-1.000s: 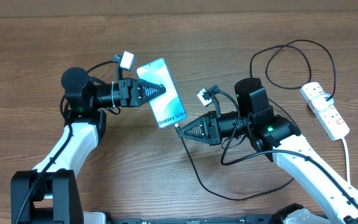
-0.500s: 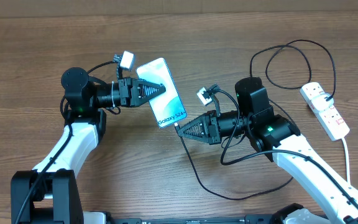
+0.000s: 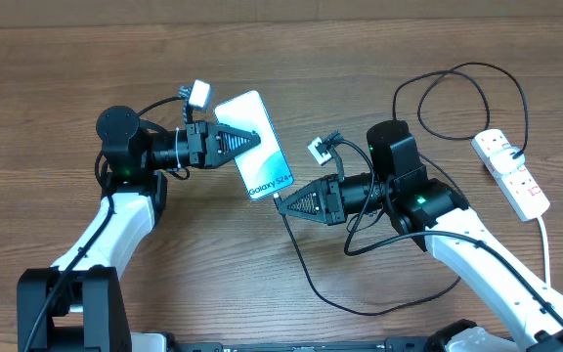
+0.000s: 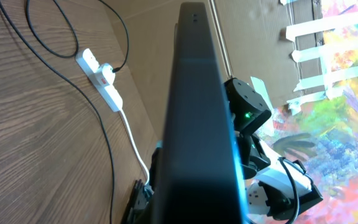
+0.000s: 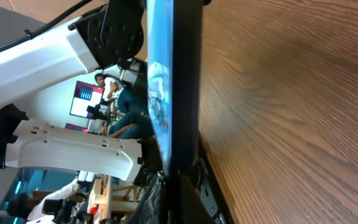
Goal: Plug charger to phone and switch on socket
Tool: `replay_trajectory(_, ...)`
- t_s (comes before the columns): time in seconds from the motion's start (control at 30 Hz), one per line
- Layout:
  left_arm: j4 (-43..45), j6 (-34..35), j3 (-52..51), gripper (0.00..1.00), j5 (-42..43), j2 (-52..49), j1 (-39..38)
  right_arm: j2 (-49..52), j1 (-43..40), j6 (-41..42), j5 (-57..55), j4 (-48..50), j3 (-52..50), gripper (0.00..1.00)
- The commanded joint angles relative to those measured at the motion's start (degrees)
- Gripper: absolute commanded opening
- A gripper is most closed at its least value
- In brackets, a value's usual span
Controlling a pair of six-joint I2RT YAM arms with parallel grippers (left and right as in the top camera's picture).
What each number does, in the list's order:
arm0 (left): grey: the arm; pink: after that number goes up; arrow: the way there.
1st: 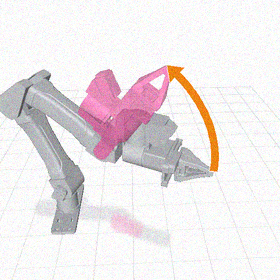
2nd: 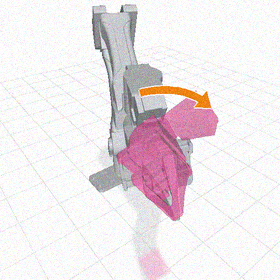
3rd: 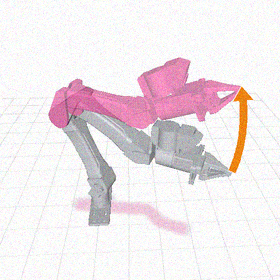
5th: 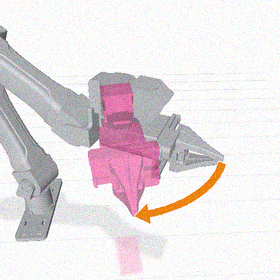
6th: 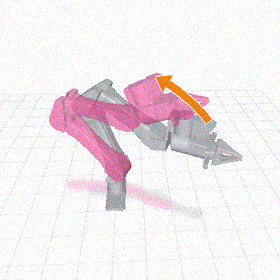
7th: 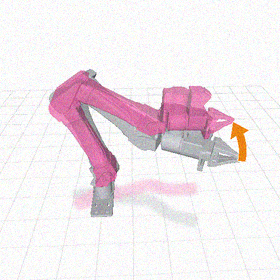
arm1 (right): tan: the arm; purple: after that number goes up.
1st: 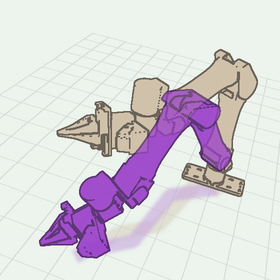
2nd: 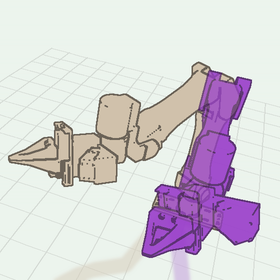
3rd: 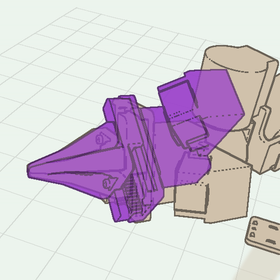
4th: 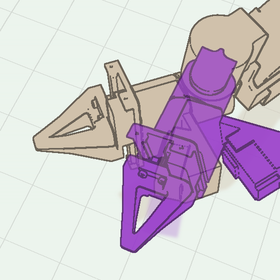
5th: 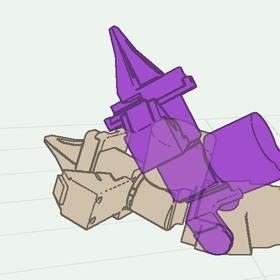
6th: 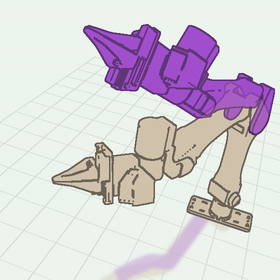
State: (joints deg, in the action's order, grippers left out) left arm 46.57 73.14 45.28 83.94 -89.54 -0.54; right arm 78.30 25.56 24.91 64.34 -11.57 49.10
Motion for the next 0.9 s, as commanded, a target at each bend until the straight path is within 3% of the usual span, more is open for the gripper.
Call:
replay_trajectory(0.0,0.6,0.4,1.5,0.04,-0.4,-0.3,-0.3,0.3,0.3,0.6,1.3,0.7,0.9,0.04)
replay_trajectory(0.87,0.6,0.1,1.5,0.04,1.6,-0.3,-0.7,0.3,0.3,0.6,-3.2,4.7,0.9,0.04)
